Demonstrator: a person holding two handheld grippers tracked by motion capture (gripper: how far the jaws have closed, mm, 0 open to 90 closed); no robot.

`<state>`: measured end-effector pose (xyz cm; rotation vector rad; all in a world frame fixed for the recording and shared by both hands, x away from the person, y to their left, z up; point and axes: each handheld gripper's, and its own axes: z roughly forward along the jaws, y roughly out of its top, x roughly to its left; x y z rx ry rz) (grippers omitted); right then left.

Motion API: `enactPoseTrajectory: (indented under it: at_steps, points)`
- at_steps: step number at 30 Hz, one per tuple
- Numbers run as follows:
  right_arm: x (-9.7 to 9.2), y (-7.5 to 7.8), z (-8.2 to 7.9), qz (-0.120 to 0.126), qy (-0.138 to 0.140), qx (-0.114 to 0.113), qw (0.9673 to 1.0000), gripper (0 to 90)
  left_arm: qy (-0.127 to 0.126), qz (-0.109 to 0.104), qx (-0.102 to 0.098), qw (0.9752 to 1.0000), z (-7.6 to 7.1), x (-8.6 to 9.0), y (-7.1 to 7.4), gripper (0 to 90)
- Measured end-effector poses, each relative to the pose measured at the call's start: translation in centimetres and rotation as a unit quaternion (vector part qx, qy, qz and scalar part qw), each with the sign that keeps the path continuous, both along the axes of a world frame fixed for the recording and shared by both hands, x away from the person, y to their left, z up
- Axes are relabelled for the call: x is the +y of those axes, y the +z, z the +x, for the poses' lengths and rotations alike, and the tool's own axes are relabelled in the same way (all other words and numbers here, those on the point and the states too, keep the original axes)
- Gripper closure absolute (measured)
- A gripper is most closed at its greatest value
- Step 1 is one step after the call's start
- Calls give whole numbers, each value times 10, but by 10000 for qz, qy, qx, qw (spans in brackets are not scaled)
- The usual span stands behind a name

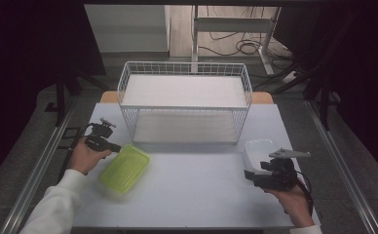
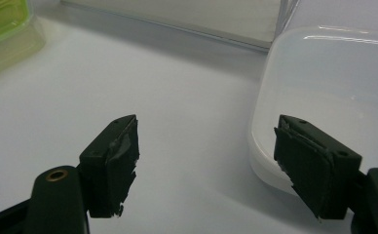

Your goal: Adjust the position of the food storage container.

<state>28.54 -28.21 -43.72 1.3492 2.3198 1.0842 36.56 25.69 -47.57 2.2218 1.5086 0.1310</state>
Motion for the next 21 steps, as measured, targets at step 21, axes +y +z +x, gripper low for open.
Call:
enactPoseTrajectory:
  at_steps: [21]
  points:
    - [2, -2, 1, -4, 31, 35, 10000, 249, -801, -172, -30, 9966, -6, -58, -4, 900]
